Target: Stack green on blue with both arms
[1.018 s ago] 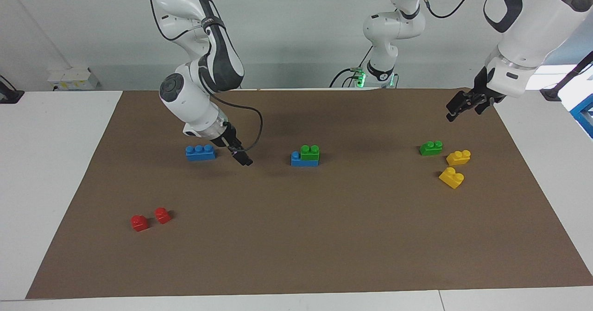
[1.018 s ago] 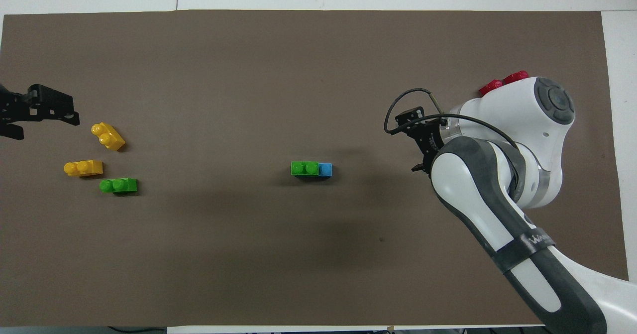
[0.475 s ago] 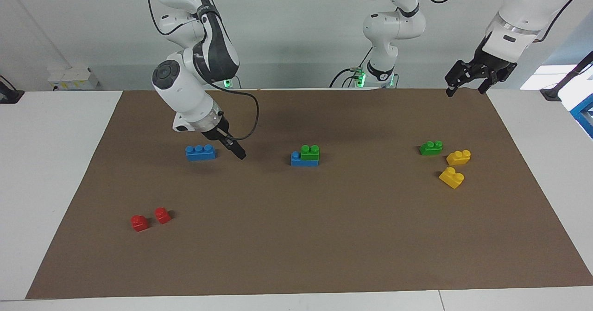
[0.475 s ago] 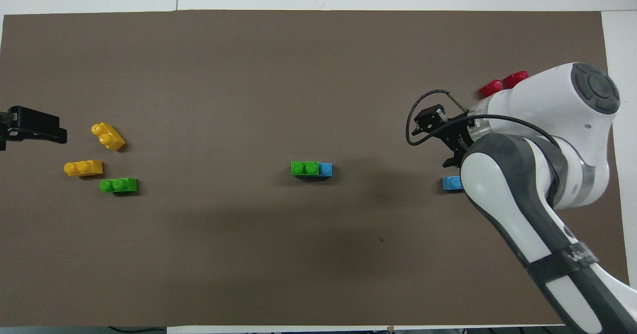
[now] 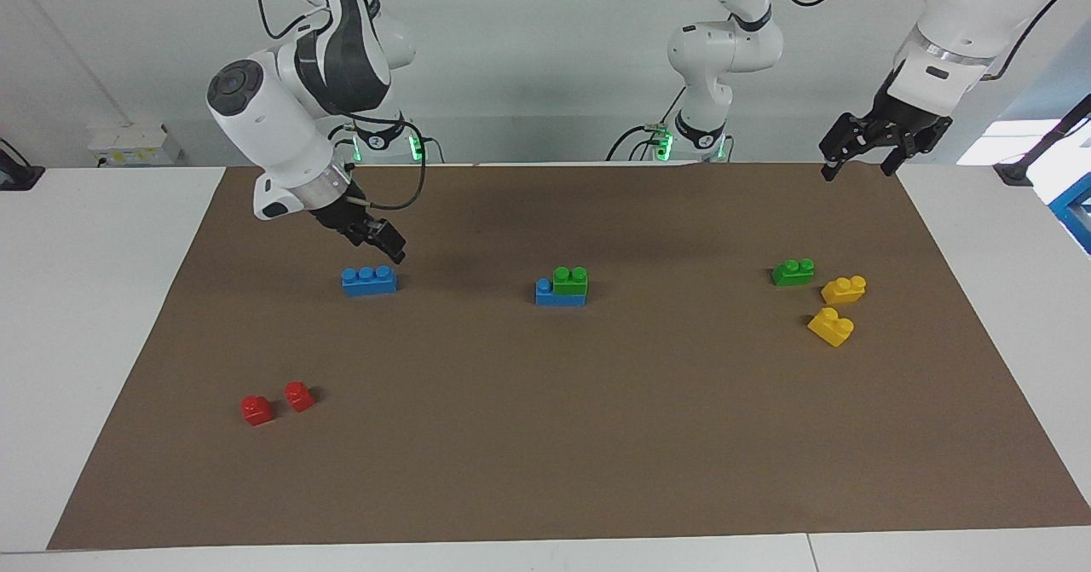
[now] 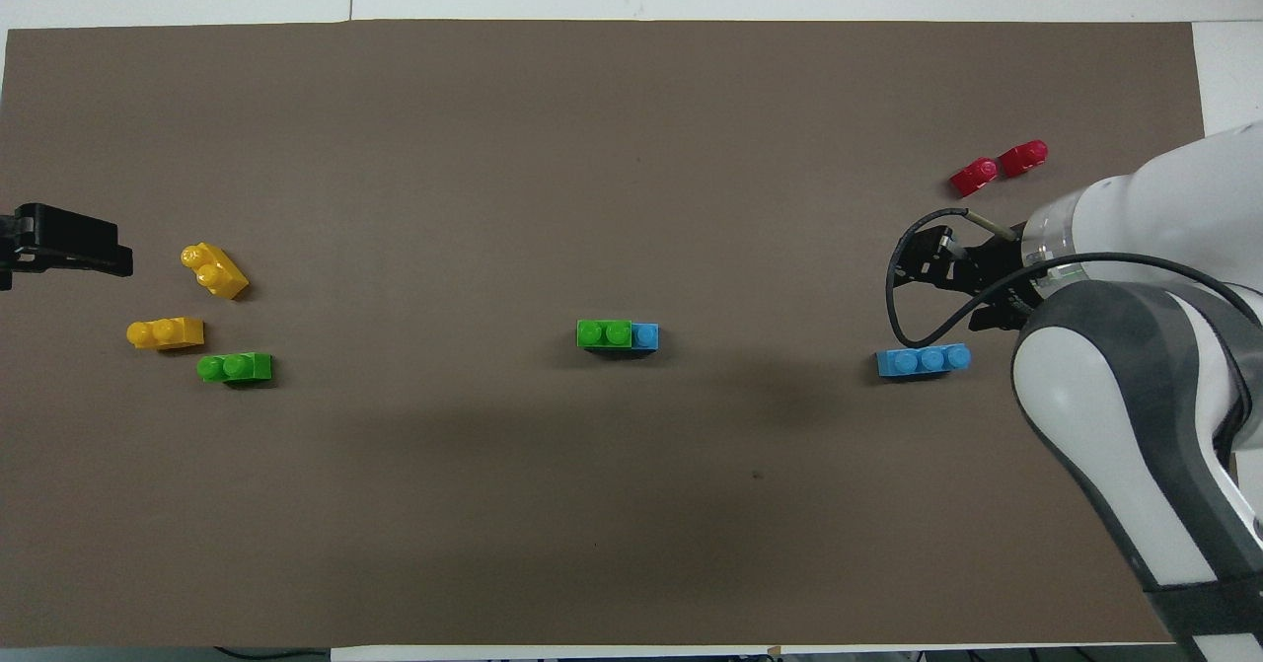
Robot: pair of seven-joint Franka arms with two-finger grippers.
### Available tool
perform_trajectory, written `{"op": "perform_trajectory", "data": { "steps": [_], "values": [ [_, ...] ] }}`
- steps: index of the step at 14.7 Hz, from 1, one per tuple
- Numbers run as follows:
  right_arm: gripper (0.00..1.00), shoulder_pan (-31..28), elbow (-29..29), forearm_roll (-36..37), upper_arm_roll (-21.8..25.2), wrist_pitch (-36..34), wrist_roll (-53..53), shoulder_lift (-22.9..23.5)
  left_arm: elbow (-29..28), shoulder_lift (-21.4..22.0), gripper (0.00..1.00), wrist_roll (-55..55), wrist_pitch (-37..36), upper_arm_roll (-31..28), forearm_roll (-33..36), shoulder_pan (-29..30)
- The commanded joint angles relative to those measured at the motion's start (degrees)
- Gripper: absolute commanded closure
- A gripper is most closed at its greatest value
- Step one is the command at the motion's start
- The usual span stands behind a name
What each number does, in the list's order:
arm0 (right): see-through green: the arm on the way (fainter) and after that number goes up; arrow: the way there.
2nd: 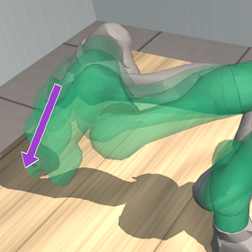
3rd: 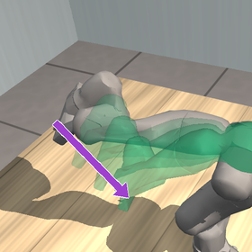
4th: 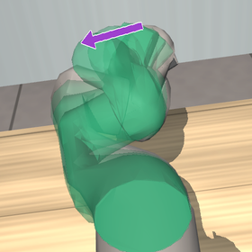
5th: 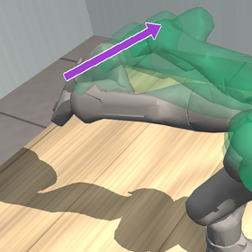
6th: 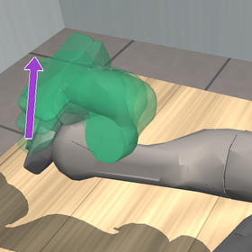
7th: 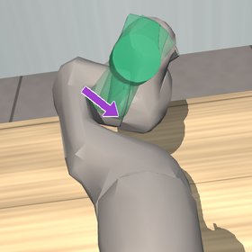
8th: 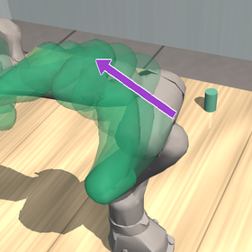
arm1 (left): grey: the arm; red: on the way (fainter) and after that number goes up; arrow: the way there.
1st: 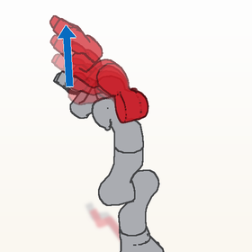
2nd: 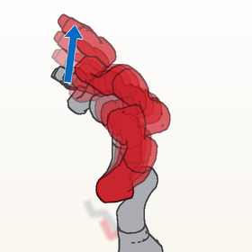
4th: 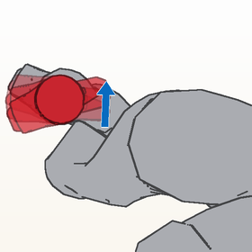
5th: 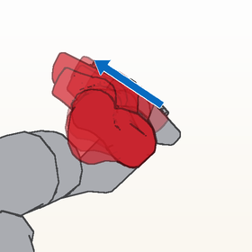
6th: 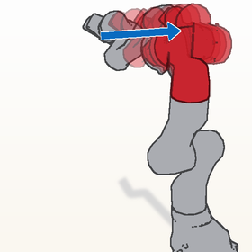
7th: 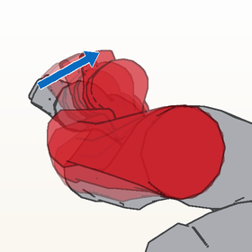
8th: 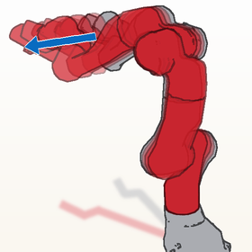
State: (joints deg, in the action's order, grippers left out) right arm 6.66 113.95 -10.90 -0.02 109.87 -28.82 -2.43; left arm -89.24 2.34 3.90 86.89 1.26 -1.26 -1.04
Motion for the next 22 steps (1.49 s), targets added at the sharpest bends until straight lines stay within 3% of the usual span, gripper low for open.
{"op": "perform_trajectory", "data": {
  "steps": [1, 6, 11, 15, 22],
  "values": [
    [0.03, -0.6, -0.6, 3.5, -0.4, -3.2, 5.1, -2.3, -1.2, 1.2, 0.0, -0.2, 0.6, -0.7, -0.4, -0.6],
    [0.03, -0.6, -5.8, 5.6, -0.3, -14.5, 11.9, -4.4, -1.1, 1.0, 0.0, -0.5, 1.1, 0.3, -0.4, 0.5],
    [0.03, -1.3, -8.3, 11.7, -0.2, -21.1, 19.2, -6.5, -1.2, 1.0, 0.0, -0.4, 1.2, 3.0, -0.4, 2.8],
    [0.03, -1.8, -11.2, 16.3, -0.3, -20.7, 19.3, -6.9, -1.2, 1.4, 0.0, -0.1, 1.2, 3.0, -0.5, 2.8],
    [0.03, -5.1, -11.4, 12.1, -0.1, -18.9, 18.1, -6.9, -1.1, 1.4, 0.0, 0.1, 1.5, 2.9, -0.5, 2.8]
  ]
}}
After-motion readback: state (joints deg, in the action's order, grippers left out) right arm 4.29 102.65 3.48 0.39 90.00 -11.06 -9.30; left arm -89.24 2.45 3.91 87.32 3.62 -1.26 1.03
